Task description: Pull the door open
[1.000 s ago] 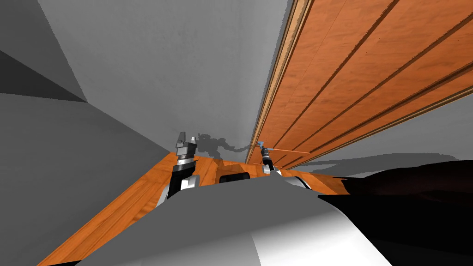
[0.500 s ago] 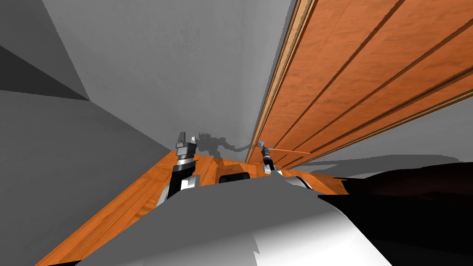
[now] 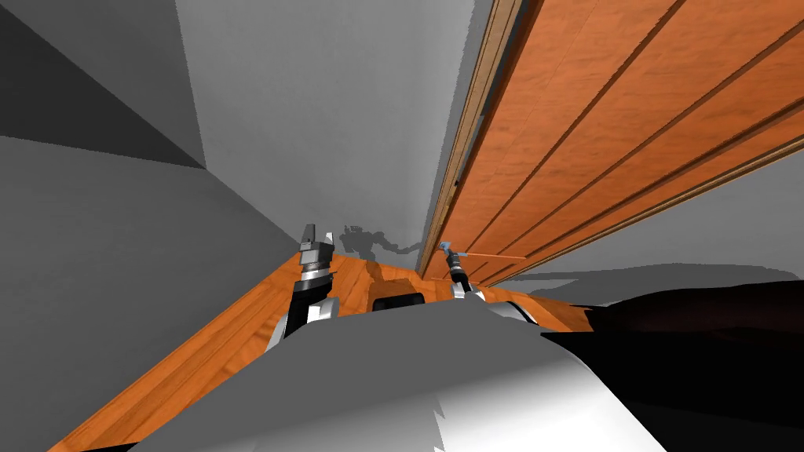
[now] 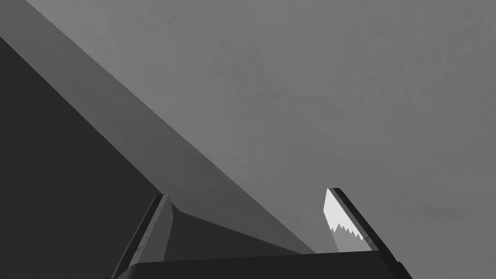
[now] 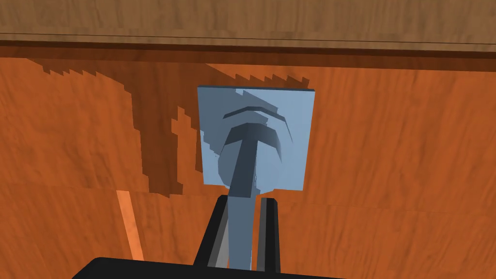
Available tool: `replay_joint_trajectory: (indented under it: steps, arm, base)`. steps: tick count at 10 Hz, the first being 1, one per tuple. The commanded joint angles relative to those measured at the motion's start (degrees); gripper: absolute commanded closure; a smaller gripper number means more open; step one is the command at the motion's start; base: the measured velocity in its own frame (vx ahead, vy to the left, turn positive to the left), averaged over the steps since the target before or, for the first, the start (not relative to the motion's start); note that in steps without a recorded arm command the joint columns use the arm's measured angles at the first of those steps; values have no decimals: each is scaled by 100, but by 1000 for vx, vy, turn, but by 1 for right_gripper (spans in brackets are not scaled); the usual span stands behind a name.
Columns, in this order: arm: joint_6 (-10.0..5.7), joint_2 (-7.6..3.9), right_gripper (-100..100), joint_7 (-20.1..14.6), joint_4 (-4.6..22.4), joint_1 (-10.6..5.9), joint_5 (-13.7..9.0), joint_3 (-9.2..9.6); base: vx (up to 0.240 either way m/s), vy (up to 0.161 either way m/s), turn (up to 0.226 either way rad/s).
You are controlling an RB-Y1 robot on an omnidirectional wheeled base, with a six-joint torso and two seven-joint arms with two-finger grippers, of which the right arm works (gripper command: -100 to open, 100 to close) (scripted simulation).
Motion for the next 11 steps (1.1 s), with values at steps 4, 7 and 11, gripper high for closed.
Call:
replay_joint_trajectory:
  steps: [4,7,11]
  arm:
    - [-123,-205,100,-369,-88,168,157,236]
    - [-210,-242,100,-467,-69,210,221,342]
    - [-479,-447,100,-806,-121,386,399,632]
  base:
    - [-222,-55,122]
    - [-157,-39,78]
    - [-223,-55,100]
